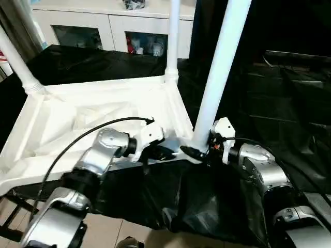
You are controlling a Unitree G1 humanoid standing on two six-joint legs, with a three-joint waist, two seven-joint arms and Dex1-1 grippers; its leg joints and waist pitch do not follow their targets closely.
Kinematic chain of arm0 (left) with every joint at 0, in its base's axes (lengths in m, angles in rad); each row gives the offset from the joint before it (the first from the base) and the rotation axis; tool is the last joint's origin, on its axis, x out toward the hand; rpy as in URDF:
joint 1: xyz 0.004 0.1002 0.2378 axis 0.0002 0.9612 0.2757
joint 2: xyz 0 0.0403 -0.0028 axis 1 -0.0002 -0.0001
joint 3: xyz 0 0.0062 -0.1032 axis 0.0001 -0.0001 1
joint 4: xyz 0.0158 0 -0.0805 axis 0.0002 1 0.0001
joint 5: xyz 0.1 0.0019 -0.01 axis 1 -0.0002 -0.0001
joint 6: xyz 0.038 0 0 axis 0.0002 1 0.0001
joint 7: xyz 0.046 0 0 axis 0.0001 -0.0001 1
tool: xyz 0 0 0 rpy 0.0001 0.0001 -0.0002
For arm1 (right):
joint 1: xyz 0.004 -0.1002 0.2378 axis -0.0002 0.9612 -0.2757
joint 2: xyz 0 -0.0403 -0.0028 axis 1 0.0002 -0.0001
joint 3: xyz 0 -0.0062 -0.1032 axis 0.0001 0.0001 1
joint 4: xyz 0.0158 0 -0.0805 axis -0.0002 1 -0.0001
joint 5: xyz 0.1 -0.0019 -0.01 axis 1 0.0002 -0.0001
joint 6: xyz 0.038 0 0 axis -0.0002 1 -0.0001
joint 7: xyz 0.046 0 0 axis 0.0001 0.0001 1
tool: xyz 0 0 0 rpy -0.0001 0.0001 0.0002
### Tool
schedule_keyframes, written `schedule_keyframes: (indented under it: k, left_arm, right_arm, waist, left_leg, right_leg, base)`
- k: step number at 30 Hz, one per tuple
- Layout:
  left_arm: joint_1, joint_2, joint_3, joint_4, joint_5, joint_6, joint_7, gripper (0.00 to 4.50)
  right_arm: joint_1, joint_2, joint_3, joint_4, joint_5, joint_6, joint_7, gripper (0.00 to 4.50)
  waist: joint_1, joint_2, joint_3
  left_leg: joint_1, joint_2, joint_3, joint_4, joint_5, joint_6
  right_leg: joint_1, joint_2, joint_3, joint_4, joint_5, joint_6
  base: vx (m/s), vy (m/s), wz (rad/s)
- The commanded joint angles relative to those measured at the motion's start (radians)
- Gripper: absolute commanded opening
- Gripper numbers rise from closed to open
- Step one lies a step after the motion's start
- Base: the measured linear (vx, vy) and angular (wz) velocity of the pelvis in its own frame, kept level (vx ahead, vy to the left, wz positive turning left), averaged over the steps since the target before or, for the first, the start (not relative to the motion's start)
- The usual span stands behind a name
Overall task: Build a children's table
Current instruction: Rotate leg to tighten
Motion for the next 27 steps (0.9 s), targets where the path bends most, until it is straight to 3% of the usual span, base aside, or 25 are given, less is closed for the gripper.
schedule_keyframes:
  k: [1,2,6,7,10,19,21,23,27]
  left_arm:
    - [-0.009,-0.01,-0.019,-0.063,-0.037,-0.014,-0.055,0.0]
    - [-0.011,-0.009,-0.019,-0.055,-0.037,-0.019,-0.058,0.0]
    - [-0.013,-0.009,-0.017,-0.05,-0.035,-0.023,-0.066,0.0]
    - [-0.014,-0.009,-0.016,-0.049,-0.034,-0.024,-0.067,0.0]
    - [-0.02,-0.011,-0.016,-0.036,-0.032,-0.028,-0.067,0.0]
    - [-0.002,-0.028,-0.025,-0.053,-0.029,-0.016,-0.052,0.0]
    - [0.01,-0.026,-0.021,-0.06,-0.03,-0.014,-0.044,0.0]
    - [0.019,-0.027,-0.015,-0.067,-0.031,-0.002,-0.024,0.0]
    - [-0.008,-0.066,0.012,-0.014,-0.002,0.036,0.112,0.0]
  right_arm:
    - [0.003,-0.013,0.014,-0.004,-0.014,0.023,0.014,4.45]
    - [0.01,-0.026,0.02,-0.022,-0.004,0.039,0.058,4.19]
    - [0.034,-0.053,0.044,-0.058,-0.002,0.061,0.126,4.06]
    - [0.035,-0.056,0.047,-0.059,-0.004,0.062,0.132,3.78]
    - [0.031,-0.06,0.056,-0.042,-0.012,0.059,0.139,3.59]
    - [0.05,-0.062,0.058,-0.053,-0.015,0.081,0.145,2.89]
    - [0.055,-0.053,0.059,-0.054,-0.016,0.085,0.13,2.77]
    - [0.062,-0.042,0.055,-0.056,-0.019,0.094,0.105,2.76]
    - [0.049,0.015,0.023,-0.005,-0.042,0.105,-0.068,2.73]
  waist:
    - [0.003,-0.008,-0.074]
    - [0.003,-0.006,-0.073]
    - [0.011,-0.011,-0.074]
    - [0.012,-0.009,-0.074]
    - [0.016,-0.004,-0.074]
    - [0.017,-0.011,-0.075]
    - [0.017,-0.009,-0.076]
    - [0.015,0.0,-0.075]
    - [0.004,0.0,-0.07]
  left_leg:
    - [0.012,0.052,-0.023,-0.066,-0.17,0.069]
    - [0.012,0.05,-0.022,-0.065,-0.169,0.071]
    - [0.013,0.051,-0.021,-0.063,-0.159,0.076]
    - [0.013,0.052,-0.022,-0.064,-0.158,0.075]
    - [0.016,0.051,-0.021,-0.063,-0.17,0.065]
    - [0.015,0.051,-0.022,-0.062,-0.159,0.069]
    - [0.014,0.051,-0.022,-0.062,-0.16,0.066]
    - [0.016,0.052,-0.024,-0.063,-0.171,0.061]
    - [0.02,0.05,-0.026,-0.069,-0.215,0.034]
  right_leg:
    - [0.054,-0.084,0.058,-0.068,-0.194,-0.225]
    - [0.055,-0.082,0.057,-0.069,-0.193,-0.225]
    - [0.055,-0.083,0.058,-0.069,-0.197,-0.217]
    - [0.054,-0.083,0.058,-0.069,-0.199,-0.216]
    - [0.051,-0.083,0.059,-0.074,-0.217,-0.212]
    - [0.053,-0.082,0.058,-0.071,-0.206,-0.212]
    - [0.053,-0.083,0.058,-0.071,-0.213,-0.209]
    - [0.052,-0.082,0.058,-0.072,-0.212,-0.21]
    - [0.05,-0.08,0.057,-0.081,-0.258,-0.205]
  base:
    - [0.0,0.0,0.0]
    - [0.0,0.0,0.0]
    - [0.0,0.0,0.0]
    - [0.0,0.0,0.0]
    - [0.0,0.0,0.0]
    - [0.0,0.0,0.0]
    - [0.0,0.0,0.0]
    - [0.0,0.0,0.0]
    - [0.0,0.0,0.0]
